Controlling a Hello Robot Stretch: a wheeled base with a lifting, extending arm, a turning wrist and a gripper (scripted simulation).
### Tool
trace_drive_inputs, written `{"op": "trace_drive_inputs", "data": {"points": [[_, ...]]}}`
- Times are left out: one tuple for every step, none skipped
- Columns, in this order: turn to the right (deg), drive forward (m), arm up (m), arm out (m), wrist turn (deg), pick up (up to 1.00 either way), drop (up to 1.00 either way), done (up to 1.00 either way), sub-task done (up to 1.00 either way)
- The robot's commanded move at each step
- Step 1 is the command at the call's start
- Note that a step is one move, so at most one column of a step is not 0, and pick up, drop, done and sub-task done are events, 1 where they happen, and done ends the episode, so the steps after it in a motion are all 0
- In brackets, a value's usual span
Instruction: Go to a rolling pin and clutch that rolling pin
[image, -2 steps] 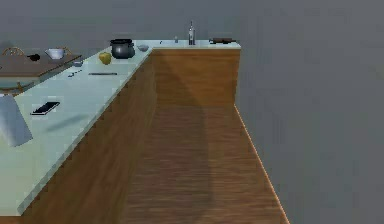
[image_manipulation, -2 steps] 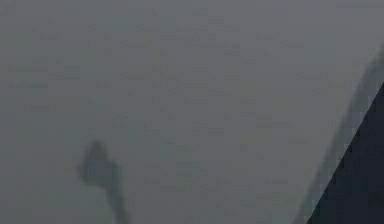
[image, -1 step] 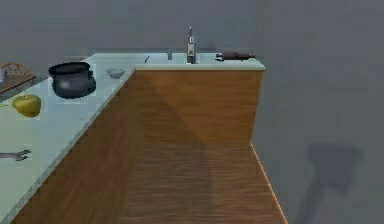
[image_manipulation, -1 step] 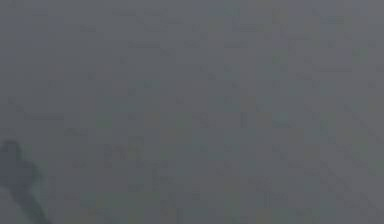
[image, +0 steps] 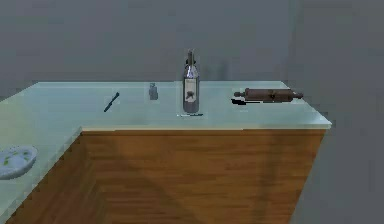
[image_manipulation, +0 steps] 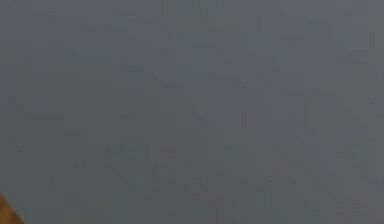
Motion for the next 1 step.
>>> {"op": "trace_drive_inputs", "data": {"points": [[-3.0, 0.0, 0.0, 0.0, 0.0, 0.0, 0.0, 0.0, 0.0]]}}
